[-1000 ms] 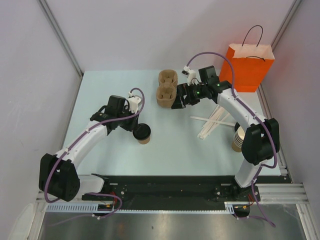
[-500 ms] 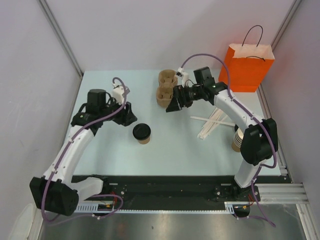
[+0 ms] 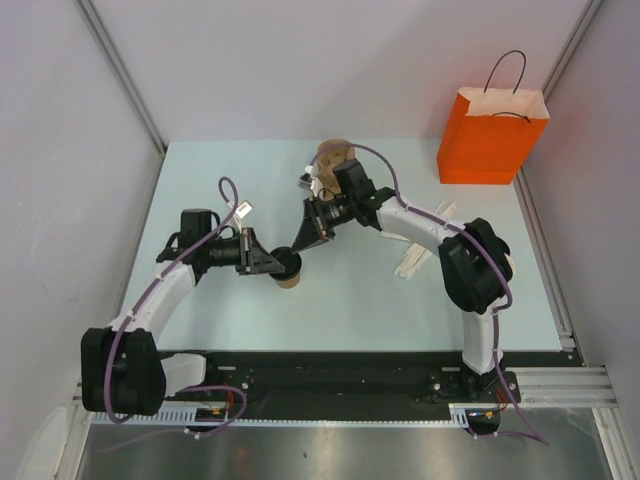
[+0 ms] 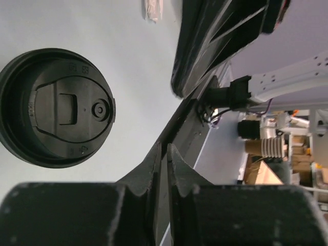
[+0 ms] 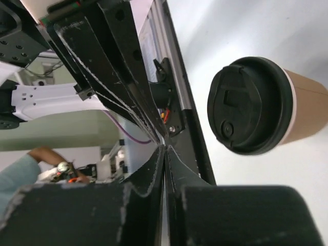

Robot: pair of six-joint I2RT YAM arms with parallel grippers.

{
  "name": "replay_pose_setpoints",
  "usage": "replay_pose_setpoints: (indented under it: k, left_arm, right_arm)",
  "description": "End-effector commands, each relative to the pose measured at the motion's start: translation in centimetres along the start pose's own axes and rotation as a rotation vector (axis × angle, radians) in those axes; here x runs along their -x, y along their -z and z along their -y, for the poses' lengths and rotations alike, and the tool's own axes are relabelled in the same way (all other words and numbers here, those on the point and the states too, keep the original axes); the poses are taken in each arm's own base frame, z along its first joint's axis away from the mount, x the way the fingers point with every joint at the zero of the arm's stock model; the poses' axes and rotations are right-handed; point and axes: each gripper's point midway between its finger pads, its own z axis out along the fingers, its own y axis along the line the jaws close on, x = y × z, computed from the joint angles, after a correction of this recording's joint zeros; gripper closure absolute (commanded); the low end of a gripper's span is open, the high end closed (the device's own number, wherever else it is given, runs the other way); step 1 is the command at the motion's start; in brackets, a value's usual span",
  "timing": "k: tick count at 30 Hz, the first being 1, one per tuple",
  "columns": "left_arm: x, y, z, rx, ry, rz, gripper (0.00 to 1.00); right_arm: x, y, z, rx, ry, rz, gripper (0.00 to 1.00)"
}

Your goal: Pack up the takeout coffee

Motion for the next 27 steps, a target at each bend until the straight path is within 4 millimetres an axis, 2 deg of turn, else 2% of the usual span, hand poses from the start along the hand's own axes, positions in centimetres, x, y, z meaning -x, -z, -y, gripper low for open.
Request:
replay_pose_setpoints:
  k: [1, 7, 11, 21, 27]
  left_arm:
    - [1.5, 0.1, 0.6, -0.084, 0.009, 0.036, 0.89]
    - [2.2, -0.3, -1.7, -0.062, 0.081, 0.036, 0.95]
    - [2.5, -0.6, -2.4, -0.054, 0.085, 0.028, 0.97]
    - [1.7, -1.6, -6.3, 0.055, 0.171, -0.009, 1.00]
    - [1.1, -1.9, -7.9, 0.102, 0.201, -0.031, 1.00]
  right_arm:
    - [0.7, -1.8, -0.9, 0.103, -0.049, -0.004, 0.98]
    - [1.1, -3.0, 1.1, 0.112, -0.083, 0.004, 1.00]
    - [0.8, -3.4, 2.8, 0.100, -0.114, -0.003, 1.00]
    - [-1.5, -3.7, 7.8, 0.019, -0.197, -0.046, 1.00]
    - [-1.8, -3.4, 10.3, -0.029, -0.226, -0.037, 1.00]
